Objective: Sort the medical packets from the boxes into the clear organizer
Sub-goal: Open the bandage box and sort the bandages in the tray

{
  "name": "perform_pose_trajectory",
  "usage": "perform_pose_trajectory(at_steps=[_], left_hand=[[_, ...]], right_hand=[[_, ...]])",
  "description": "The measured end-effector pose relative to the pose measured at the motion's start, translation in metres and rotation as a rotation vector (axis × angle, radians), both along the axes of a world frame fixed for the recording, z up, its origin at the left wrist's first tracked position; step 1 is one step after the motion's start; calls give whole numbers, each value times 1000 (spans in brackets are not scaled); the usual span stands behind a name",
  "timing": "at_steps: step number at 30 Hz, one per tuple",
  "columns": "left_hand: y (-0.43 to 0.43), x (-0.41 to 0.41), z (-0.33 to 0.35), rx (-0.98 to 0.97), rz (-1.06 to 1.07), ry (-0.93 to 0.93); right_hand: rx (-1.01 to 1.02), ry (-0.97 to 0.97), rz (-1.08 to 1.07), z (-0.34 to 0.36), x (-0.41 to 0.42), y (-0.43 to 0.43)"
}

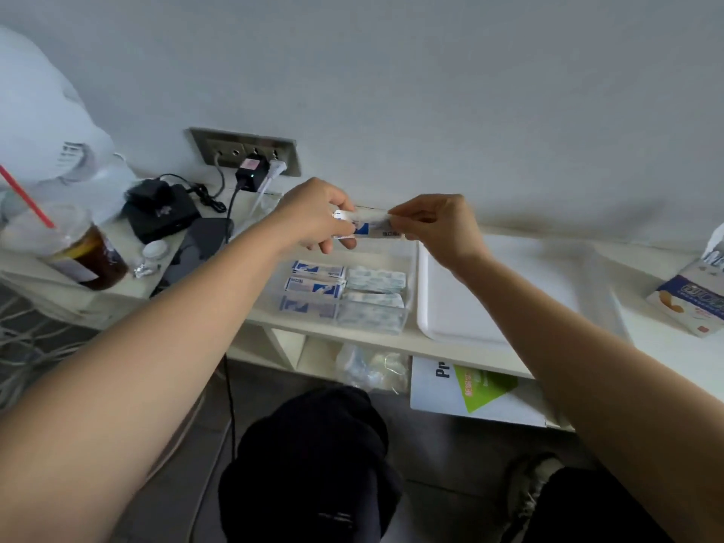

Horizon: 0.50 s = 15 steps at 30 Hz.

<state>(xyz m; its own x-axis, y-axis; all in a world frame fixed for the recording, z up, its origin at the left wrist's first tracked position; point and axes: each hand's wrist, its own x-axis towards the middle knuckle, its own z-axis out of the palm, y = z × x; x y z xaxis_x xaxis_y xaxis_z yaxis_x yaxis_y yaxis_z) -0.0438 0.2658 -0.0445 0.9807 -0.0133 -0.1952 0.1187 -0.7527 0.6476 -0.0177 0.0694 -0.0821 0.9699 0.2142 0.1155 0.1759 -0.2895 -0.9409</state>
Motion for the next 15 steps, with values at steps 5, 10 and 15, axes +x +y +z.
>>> perform_pose_trajectory(at_steps=[5,10,15], left_hand=[[32,-9,-11,-71,21,14],[40,-15,-23,5,15,39],[51,-21,-24,242,79,-91]], right_hand=[[-105,-43,78,-2,-6,36],[-207,35,76,-9,-8,52],[-305,177,65,-14,-6,58]])
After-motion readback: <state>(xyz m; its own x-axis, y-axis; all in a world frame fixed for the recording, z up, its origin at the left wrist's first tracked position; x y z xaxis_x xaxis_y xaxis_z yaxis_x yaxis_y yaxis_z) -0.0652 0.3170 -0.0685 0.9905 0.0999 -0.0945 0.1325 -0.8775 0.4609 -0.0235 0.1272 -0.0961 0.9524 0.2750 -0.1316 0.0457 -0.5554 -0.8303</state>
